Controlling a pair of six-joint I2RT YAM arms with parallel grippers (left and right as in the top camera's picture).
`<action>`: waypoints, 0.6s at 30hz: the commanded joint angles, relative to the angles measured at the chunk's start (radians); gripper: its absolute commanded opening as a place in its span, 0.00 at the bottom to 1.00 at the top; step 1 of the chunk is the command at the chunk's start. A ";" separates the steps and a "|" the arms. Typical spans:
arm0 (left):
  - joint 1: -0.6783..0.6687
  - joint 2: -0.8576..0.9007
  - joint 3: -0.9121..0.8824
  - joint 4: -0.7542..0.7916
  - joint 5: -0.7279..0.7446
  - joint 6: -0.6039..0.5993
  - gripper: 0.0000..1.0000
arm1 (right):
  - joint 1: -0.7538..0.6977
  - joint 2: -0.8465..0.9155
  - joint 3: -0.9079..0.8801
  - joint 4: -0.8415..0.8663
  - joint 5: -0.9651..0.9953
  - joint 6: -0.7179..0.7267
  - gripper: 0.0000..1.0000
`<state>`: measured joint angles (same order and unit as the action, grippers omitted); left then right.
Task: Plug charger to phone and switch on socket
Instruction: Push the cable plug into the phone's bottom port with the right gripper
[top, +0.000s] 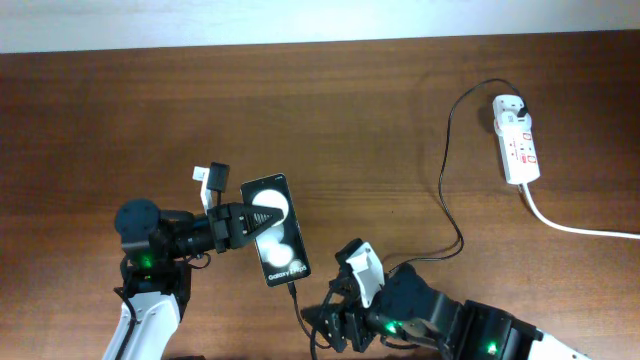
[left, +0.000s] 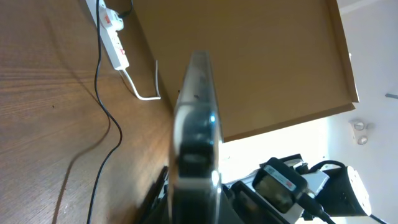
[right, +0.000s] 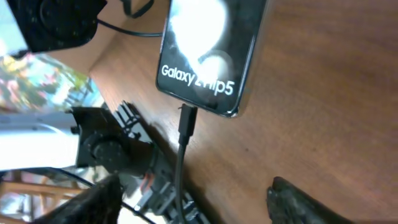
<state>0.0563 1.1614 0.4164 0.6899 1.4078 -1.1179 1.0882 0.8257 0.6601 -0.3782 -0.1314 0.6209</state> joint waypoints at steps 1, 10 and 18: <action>-0.002 -0.005 0.008 0.006 0.017 0.013 0.00 | -0.002 -0.005 0.013 -0.010 0.049 -0.041 0.85; -0.002 -0.005 0.008 0.005 -0.090 0.051 0.00 | 0.103 0.116 0.013 0.010 0.292 -0.040 0.70; -0.002 -0.005 0.008 0.005 -0.109 0.070 0.00 | 0.122 0.297 0.013 0.205 0.302 -0.041 0.32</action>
<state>0.0563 1.1614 0.4164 0.6888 1.2785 -1.0729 1.2053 1.1160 0.6598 -0.1928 0.1524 0.5861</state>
